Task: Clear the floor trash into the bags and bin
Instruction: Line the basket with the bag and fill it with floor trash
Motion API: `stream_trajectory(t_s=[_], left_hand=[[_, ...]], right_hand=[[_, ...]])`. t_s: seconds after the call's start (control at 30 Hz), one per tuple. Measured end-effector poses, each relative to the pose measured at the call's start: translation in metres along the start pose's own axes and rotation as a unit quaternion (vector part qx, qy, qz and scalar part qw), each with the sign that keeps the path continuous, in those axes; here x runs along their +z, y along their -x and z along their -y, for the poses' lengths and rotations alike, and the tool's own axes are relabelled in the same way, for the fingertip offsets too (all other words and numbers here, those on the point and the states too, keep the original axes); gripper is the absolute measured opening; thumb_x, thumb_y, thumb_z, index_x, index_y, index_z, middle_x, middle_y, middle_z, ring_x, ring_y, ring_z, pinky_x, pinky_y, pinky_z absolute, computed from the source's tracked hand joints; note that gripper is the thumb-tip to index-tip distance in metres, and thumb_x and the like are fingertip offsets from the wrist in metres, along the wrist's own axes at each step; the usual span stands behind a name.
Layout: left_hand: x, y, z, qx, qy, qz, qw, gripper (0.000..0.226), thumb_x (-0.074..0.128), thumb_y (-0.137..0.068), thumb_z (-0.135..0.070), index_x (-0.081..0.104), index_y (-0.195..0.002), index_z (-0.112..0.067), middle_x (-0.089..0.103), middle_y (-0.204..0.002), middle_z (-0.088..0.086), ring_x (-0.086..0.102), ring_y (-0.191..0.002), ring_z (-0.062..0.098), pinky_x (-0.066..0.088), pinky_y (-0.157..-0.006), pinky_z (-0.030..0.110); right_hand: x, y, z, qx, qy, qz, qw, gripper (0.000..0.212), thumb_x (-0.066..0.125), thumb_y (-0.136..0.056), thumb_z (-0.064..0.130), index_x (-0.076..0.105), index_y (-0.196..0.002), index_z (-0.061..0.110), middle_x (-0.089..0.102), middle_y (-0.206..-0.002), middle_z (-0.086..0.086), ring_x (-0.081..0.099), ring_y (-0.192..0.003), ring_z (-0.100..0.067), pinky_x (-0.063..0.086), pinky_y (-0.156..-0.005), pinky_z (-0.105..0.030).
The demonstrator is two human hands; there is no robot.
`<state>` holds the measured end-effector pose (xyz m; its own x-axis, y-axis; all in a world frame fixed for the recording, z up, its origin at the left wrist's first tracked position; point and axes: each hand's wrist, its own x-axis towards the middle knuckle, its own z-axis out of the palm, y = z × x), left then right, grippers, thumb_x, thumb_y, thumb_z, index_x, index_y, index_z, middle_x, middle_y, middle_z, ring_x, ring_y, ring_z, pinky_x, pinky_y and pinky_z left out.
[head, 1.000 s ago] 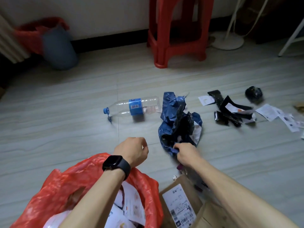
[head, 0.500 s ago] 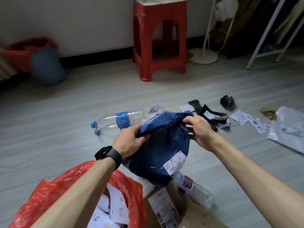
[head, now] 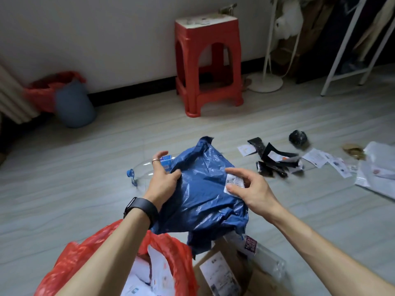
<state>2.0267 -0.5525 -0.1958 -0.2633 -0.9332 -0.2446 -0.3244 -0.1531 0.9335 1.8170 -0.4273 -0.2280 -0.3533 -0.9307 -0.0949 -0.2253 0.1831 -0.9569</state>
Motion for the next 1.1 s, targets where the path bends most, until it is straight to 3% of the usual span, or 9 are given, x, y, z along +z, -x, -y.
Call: stream_trajectory(t_s=[0.17, 0.27, 0.4, 0.5, 0.6, 0.73, 0.83, 0.93, 1.1], left_hand=[[-0.015, 0.007, -0.005, 0.103, -0.235, 0.143, 0.956, 0.059, 0.069, -0.083, -0.012, 0.05, -0.133, -0.039, 0.06, -0.122, -0.011, 0.059, -0.109, 0.009, 0.043, -0.088, 0.01], [-0.02, 0.007, -0.006, 0.094, -0.415, 0.189, 0.885, 0.084, 0.083, -0.072, -0.031, 0.041, -0.145, -0.025, 0.053, -0.131, -0.006, 0.053, -0.119, 0.015, 0.039, -0.094, 0.015], [-0.02, 0.009, -0.01, 0.242, -0.582, 0.065, 0.774, 0.032, 0.069, -0.082, -0.05, 0.067, -0.104, -0.026, 0.056, -0.106, -0.002, 0.052, -0.104, 0.023, 0.045, -0.077, 0.034], [-0.02, 0.005, -0.007, 0.269, -0.485, 0.021, 0.832, 0.03, 0.073, -0.08, -0.045, 0.069, -0.093, -0.019, 0.054, -0.112, 0.0, 0.051, -0.101, 0.023, 0.046, -0.083, 0.038], [-0.016, 0.003, -0.01, 0.191, -0.361, -0.024, 0.912, 0.021, 0.07, -0.082, -0.038, 0.058, -0.076, -0.021, 0.064, -0.084, -0.002, 0.059, -0.081, 0.026, 0.047, -0.065, 0.034], [-0.001, 0.005, -0.012, 0.106, -0.304, -0.114, 0.94, 0.011, 0.058, -0.089, -0.031, 0.06, -0.098, -0.025, 0.067, -0.088, 0.0, 0.062, -0.088, 0.027, 0.042, -0.07, 0.03], [0.01, 0.01, -0.016, 0.07, -0.181, -0.026, 0.981, 0.018, 0.061, -0.085, -0.026, 0.064, -0.103, -0.023, 0.071, -0.094, -0.002, 0.066, -0.093, 0.022, 0.049, -0.075, 0.03], [0.009, 0.019, -0.021, -0.004, 0.008, 0.098, 0.995, 0.033, 0.07, -0.071, -0.038, 0.065, -0.099, -0.022, 0.073, -0.091, 0.004, 0.072, -0.083, 0.019, 0.058, -0.069, 0.032], [-0.011, 0.018, -0.019, 0.07, -0.003, 0.101, 0.992, 0.03, 0.074, -0.086, -0.03, 0.065, -0.115, -0.028, 0.074, -0.091, -0.004, 0.071, -0.078, 0.012, 0.056, -0.066, 0.029]], right_hand=[[-0.006, -0.003, 0.004, 0.04, -0.04, 0.029, 0.998, 0.059, 0.078, -0.08, 0.006, 0.057, -0.133, 0.018, 0.073, -0.108, 0.0, 0.072, -0.095, -0.014, 0.057, -0.091, -0.036], [-0.011, -0.006, 0.01, 0.031, -0.026, 0.05, 0.998, 0.065, 0.08, -0.076, 0.002, 0.056, -0.133, 0.02, 0.074, -0.103, -0.001, 0.072, -0.09, -0.013, 0.059, -0.083, -0.03], [-0.015, -0.009, 0.015, -0.032, 0.142, 0.018, 0.989, 0.038, 0.082, -0.073, 0.015, 0.072, -0.104, 0.034, 0.07, -0.081, 0.017, 0.064, -0.075, 0.0, 0.05, -0.073, -0.012], [-0.016, -0.014, 0.014, -0.099, 0.188, -0.063, 0.975, 0.018, 0.084, -0.074, 0.025, 0.075, -0.084, 0.038, 0.06, -0.086, 0.012, 0.058, -0.077, -0.001, 0.042, -0.067, -0.009], [-0.008, -0.017, 0.019, -0.032, 0.042, -0.102, 0.993, 0.015, 0.086, -0.072, 0.033, 0.074, -0.079, 0.028, 0.069, -0.085, 0.0, 0.068, -0.076, -0.01, 0.057, -0.066, -0.027], [0.026, -0.016, 0.034, -0.014, 0.003, -0.143, 0.99, 0.012, 0.08, -0.076, 0.039, 0.073, -0.082, 0.031, 0.072, -0.071, 0.007, 0.07, -0.07, -0.01, 0.058, -0.061, -0.03], [0.053, -0.013, 0.046, -0.099, 0.1, -0.159, 0.977, 0.008, 0.073, -0.083, 0.035, 0.073, -0.089, 0.031, 0.064, -0.06, 0.015, 0.056, -0.057, -0.003, 0.047, -0.056, -0.022], [0.068, -0.009, 0.052, -0.173, 0.118, -0.121, 0.97, 0.021, 0.068, -0.085, 0.015, 0.078, -0.095, 0.031, 0.069, -0.073, 0.018, 0.059, -0.069, 0.002, 0.047, -0.065, -0.016], [0.075, -0.004, 0.049, -0.215, 0.06, 0.01, 0.975, 0.04, 0.059, -0.082, 0.003, 0.075, -0.108, 0.031, 0.071, -0.108, 0.024, 0.062, -0.106, 0.008, 0.046, -0.091, -0.01]])
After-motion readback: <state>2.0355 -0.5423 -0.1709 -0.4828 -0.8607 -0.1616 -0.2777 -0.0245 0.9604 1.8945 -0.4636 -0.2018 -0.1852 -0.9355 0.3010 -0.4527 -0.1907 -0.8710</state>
